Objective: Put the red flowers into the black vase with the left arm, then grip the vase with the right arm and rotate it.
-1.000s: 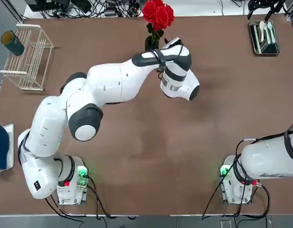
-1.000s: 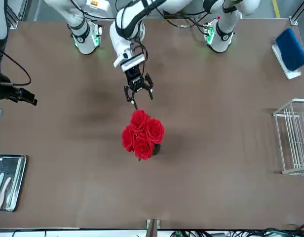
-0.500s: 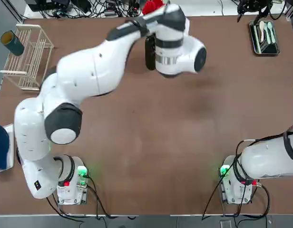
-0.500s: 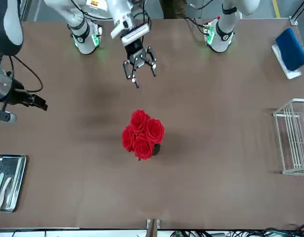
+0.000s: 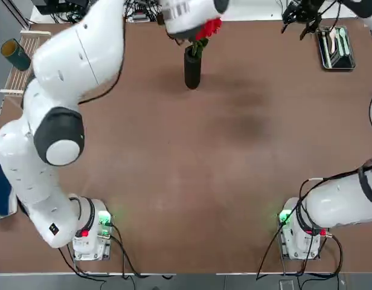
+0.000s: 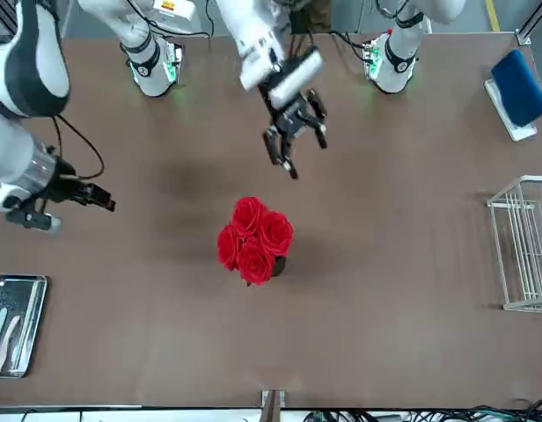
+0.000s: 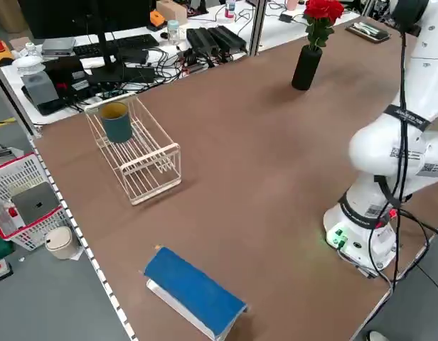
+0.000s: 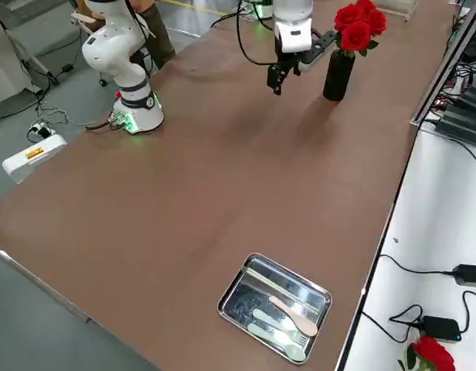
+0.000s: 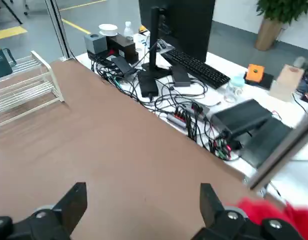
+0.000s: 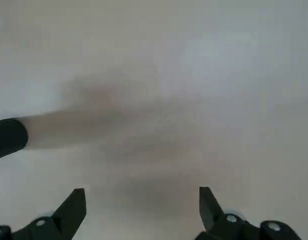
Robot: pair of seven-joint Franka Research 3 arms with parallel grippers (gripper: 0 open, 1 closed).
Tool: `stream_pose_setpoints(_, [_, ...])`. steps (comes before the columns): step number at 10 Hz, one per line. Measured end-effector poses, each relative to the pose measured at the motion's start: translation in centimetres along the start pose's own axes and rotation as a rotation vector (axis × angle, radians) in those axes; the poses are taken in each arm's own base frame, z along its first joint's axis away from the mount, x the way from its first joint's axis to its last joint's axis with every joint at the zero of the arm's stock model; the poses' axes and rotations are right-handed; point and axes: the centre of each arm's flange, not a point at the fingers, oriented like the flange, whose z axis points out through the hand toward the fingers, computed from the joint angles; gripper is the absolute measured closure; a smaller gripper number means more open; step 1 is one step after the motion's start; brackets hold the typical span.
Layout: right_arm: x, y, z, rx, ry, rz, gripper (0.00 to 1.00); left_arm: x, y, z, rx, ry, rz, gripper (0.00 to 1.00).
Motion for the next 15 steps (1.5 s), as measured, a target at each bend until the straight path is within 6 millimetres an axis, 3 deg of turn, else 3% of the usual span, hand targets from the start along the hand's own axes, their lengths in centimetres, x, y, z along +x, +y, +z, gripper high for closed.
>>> stream_pose_setpoints(3, [-1.9,-8.1,3.4,0.024,0.009,0.019,0.00,6.6,-1.5,6.4,0.082,-0.073,-0.014,0.00])
stream_pose_setpoints(5, [-3.5,-13.8,6.9,0.032,0.027,0.065,0.00,13.0,-4.4,8.9,0.126,-0.175,0.013,0.00])
stream_pose_setpoints(7, [-5.2,-18.2,9.9,0.043,0.047,0.108,0.00,18.5,-7.7,12.9,0.161,-0.298,0.069,0.00])
stream_pose_setpoints(9, [-6.6,-21.0,11.8,0.056,0.063,0.139,0.00,23.1,-11.6,17.4,0.147,-0.486,0.160,0.00])
stream_pose_setpoints(12, [-7.2,-22.8,14.4,0.112,0.044,0.215,0.00,31.0,-19.9,22.6,0.001,-0.747,0.215,0.00])
stream_pose_setpoints(13, [-7.3,-23.5,15.1,0.148,0.036,0.236,0.00,31.8,-22.2,24.1,-0.027,-0.792,0.264,0.00])
stream_pose_setpoints(15, [-8.1,-25.1,16.6,0.175,0.044,0.266,0.00,30.6,-24.7,25.6,-0.075,-0.865,0.397,0.00])
